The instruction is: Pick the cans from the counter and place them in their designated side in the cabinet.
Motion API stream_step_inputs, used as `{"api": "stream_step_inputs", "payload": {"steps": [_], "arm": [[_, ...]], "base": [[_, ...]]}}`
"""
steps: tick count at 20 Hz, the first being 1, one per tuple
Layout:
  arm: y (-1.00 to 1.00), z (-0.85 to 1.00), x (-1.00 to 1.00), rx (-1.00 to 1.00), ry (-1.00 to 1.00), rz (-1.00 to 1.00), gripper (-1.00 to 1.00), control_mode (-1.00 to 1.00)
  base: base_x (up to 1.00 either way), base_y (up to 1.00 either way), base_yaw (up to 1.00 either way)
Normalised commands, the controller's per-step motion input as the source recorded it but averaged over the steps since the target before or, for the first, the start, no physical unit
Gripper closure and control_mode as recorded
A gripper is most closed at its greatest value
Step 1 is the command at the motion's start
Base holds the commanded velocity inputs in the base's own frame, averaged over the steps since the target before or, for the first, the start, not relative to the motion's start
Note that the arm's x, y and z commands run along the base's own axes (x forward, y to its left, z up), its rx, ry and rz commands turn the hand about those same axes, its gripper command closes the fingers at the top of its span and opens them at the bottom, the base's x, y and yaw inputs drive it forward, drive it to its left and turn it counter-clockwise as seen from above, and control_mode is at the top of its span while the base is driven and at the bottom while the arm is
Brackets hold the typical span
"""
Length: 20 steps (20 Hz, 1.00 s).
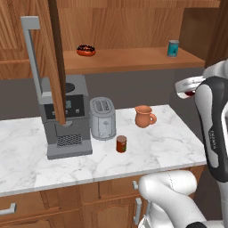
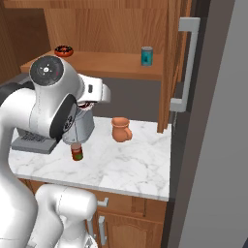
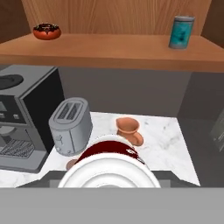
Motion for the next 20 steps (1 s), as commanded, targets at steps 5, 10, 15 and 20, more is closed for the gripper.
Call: {"api": "stream_step_inputs", "payload": {"steps": [5,10,15,20], "arm": [[-0.05,0.08,0.00,0.00,-0.09,0.00,1.00,-1.00],[-0.06,0.12,0.00,0.00,-0.09,0.00,1.00,-1.00],[-0.02,0.15,0.01,0.00,-0.05,0.00,1.00,-1.00],[0.00,0.14,0.09,0.00,-0.01,0.00,1.00,-1.00]], "base": [[0.00,0.00,0.00],[0.00,0.00,0.00],[0.00,0.00,0.00],[0.00,0.00,0.00]]}}
